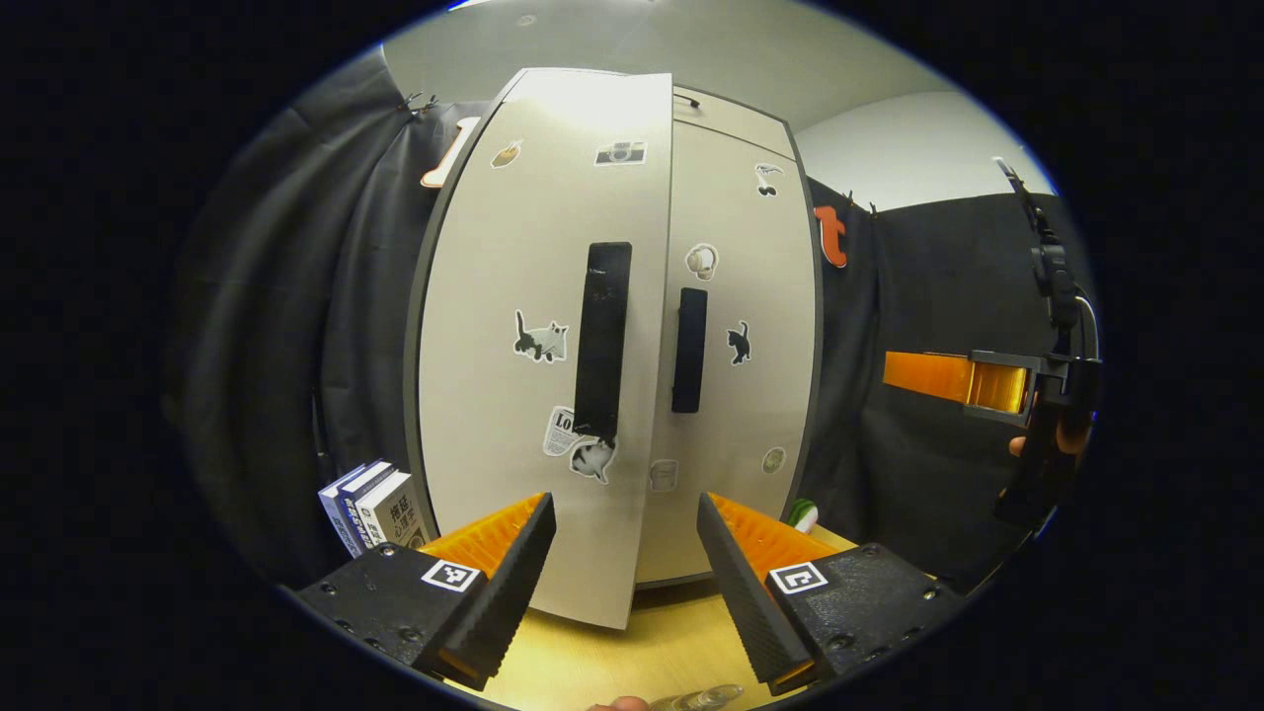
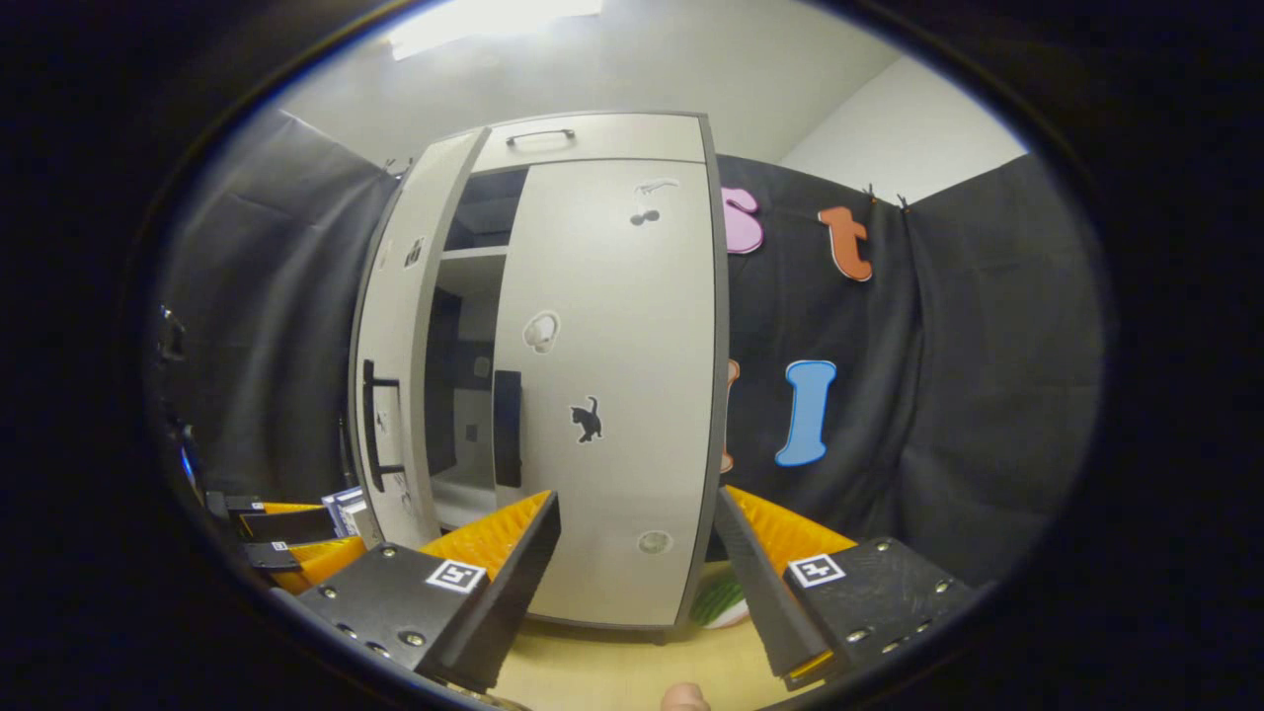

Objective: Grasp the bottle in the cabinet with the left hand and place it on the coaster, then close the right door with the right hand and the left door with the left hand.

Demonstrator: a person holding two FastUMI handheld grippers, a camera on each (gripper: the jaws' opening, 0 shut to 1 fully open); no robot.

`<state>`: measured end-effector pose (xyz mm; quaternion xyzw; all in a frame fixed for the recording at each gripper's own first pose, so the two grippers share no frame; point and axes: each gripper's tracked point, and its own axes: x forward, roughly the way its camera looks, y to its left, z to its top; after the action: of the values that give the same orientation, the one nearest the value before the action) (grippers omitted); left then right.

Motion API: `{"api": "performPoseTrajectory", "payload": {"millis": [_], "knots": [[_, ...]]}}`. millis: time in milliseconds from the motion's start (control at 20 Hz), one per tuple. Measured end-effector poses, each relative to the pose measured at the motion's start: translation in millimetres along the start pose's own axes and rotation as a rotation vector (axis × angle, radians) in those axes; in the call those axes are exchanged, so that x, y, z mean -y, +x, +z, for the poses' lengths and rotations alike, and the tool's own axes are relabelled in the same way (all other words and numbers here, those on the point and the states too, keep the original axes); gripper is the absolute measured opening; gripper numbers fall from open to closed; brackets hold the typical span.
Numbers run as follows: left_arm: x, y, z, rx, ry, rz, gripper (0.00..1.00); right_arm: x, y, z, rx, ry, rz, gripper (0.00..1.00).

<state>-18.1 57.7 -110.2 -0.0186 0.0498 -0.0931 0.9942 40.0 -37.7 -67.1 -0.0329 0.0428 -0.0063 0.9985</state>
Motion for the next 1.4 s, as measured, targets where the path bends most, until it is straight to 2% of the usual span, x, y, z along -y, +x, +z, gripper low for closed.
{"api": "performPoseTrajectory", "payload": {"millis": [1400], "knots": [[12, -12, 32, 0.042, 0.039, 0.050, 0.91, 13, -13, -4, -0.004, 0.013, 0.002, 0.96]]}}
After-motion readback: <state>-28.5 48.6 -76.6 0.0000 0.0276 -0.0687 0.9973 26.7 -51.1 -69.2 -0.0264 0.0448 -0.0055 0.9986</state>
